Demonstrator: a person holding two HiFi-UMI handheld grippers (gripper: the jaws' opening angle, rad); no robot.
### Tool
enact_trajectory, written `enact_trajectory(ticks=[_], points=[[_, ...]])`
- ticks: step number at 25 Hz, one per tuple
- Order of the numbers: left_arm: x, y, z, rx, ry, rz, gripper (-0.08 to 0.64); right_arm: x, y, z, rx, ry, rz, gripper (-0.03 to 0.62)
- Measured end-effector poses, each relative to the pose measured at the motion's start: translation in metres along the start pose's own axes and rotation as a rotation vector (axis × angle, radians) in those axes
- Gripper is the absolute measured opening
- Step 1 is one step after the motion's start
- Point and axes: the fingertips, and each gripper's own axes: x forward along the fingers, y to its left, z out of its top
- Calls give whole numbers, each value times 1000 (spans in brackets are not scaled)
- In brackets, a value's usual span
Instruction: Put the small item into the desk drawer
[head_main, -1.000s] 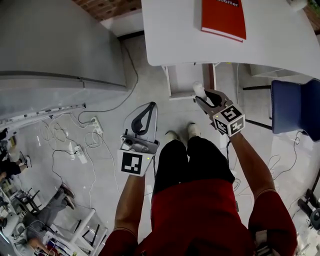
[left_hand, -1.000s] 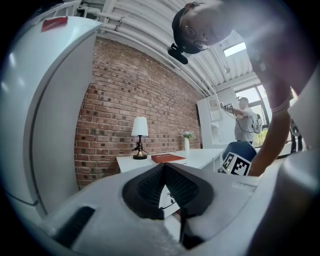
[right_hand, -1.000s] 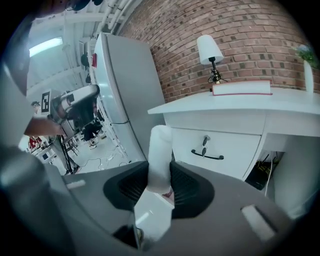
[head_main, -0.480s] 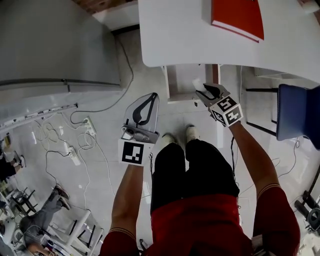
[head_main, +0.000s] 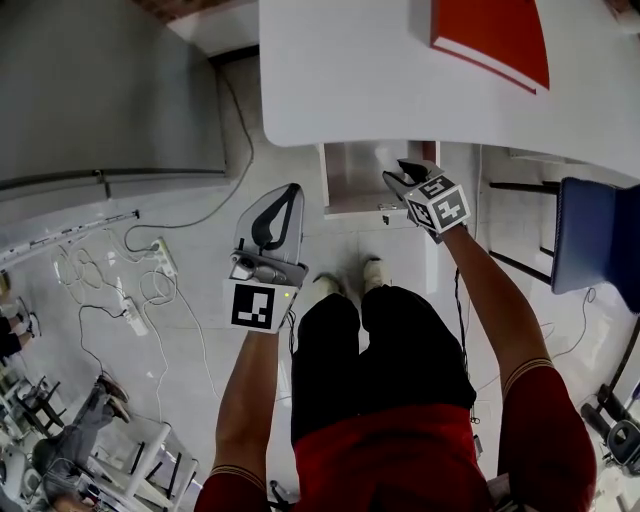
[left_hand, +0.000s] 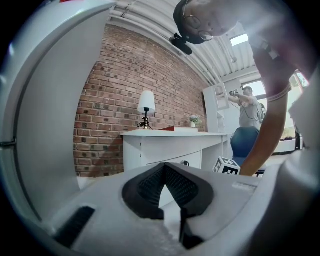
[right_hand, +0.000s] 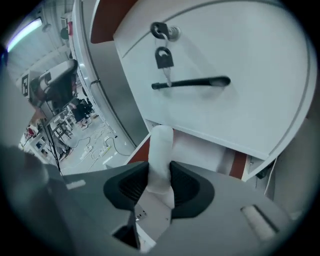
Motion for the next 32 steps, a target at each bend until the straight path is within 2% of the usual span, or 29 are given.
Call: enact_trajectory(ticks=[3, 6, 14, 21, 32], points=[[6, 1, -10, -4, 15, 0, 6, 16, -16, -9, 60, 20, -22, 138], [11, 2, -18, -3, 32, -2, 6, 31, -31, -19, 76, 44, -51, 139], [20, 15, -37, 18, 36, 5, 6, 71, -57, -32, 5, 108, -98, 140], [34, 19, -51, 33, 26, 0, 6, 106, -74, -45, 0, 154, -123, 140], [71, 13, -90, 79, 13, -45, 6, 143, -86, -55, -96, 217, -143, 141]])
